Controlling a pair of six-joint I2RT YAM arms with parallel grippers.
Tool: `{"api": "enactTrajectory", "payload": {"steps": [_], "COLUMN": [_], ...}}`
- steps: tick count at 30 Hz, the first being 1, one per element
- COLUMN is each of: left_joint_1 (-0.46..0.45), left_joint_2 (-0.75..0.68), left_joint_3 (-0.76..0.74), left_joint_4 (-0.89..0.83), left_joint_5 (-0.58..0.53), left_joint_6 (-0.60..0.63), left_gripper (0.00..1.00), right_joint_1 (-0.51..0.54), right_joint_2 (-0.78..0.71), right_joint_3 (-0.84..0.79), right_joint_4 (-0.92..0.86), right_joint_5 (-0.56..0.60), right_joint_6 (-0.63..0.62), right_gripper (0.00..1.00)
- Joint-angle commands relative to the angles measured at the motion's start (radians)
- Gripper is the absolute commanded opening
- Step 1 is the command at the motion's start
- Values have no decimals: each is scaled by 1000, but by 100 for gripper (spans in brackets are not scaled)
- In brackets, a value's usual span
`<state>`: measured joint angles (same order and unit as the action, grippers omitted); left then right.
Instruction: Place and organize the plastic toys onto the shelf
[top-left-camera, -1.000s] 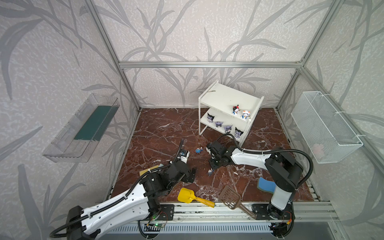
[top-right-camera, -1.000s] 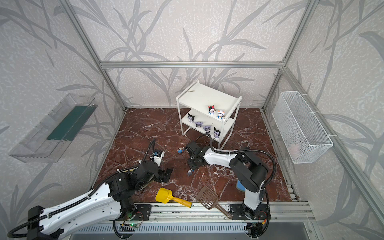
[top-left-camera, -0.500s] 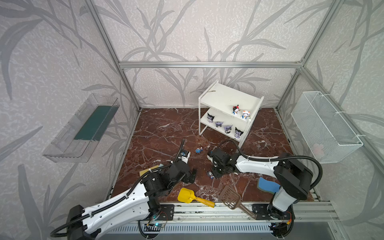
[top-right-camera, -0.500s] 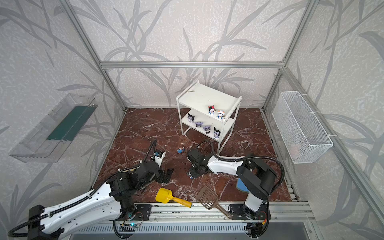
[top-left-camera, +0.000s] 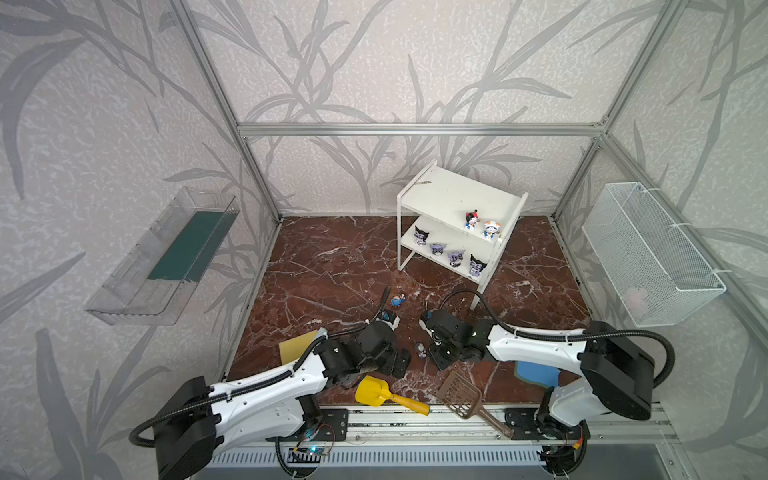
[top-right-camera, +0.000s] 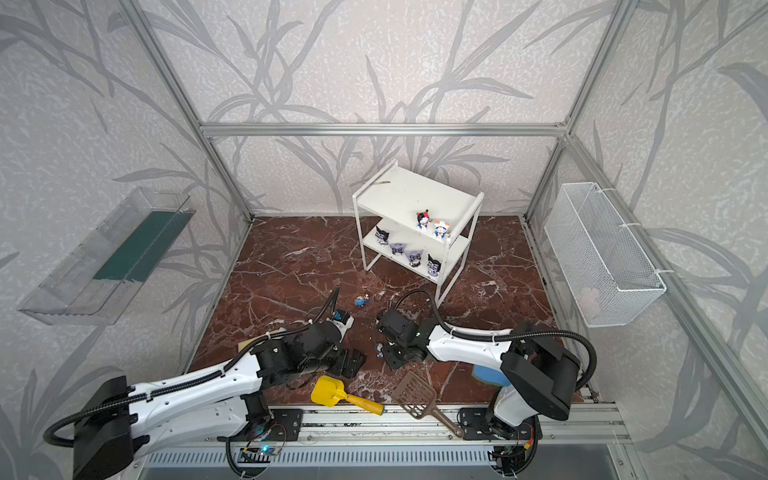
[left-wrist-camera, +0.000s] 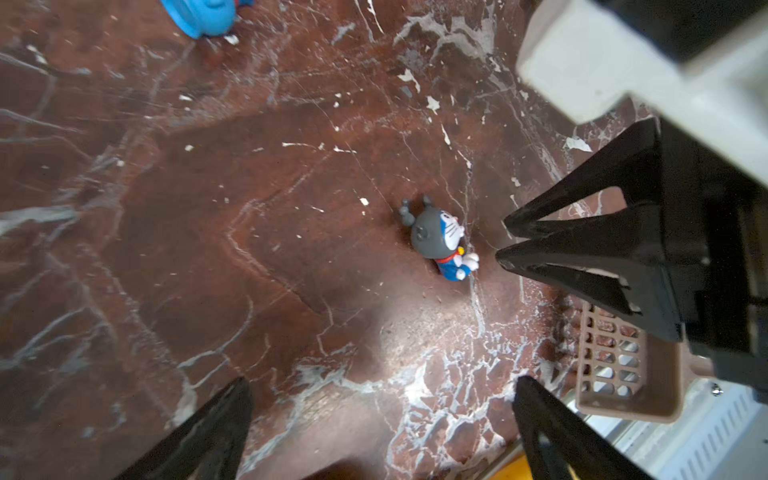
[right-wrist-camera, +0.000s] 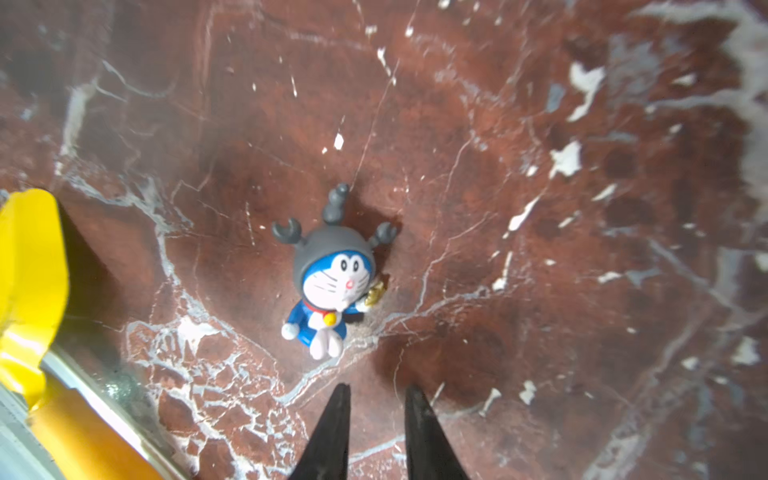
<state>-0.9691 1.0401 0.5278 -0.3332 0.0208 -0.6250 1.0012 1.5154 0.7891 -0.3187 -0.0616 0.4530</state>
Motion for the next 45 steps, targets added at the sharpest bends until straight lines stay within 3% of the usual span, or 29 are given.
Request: {"api": "enactTrajectory", "payload": {"steps": [1,7,12,19,22,24,29,39,45], "left_joint_1": [4,3,-2,1,1,2,3,3,4], "left_joint_2": [36,195,315,415,453,478,518,446,410], "left_joint_3": [12,96,187,273,295,305,319,331,309], "left_joint_4": [104,127,78,-14,-47,-71,-111,-176,-81], "left_joint_5": [42,78,12,-77,-90,-102,-122,-195,-58], "left_joint_6": [-69,-117,-158,-165,-184,-191,-196,-180,-235], "left_gripper": [99,94,76,63,49,33,19,18,39], "right_joint_1": [-4,-20,-52,-56,-58,-62,-64,-64,-67], "right_joint_2": [15,-54,-240,-487,-582,-622,-641,-645,-652], "right_joint_3": [16,-20,-102,-160,-189,-187,-172,-170,-171], "right_joint_4": [29,11,-57,-156,-167,-189,-214,-210,-215], "right_joint_5": [-4,41,92,158,184,192,199,196,200], "right_joint_6": [6,21,21,28,27,20,9,10,3], "right_gripper": [25,25,27,28,29,29,30,30,30]}}
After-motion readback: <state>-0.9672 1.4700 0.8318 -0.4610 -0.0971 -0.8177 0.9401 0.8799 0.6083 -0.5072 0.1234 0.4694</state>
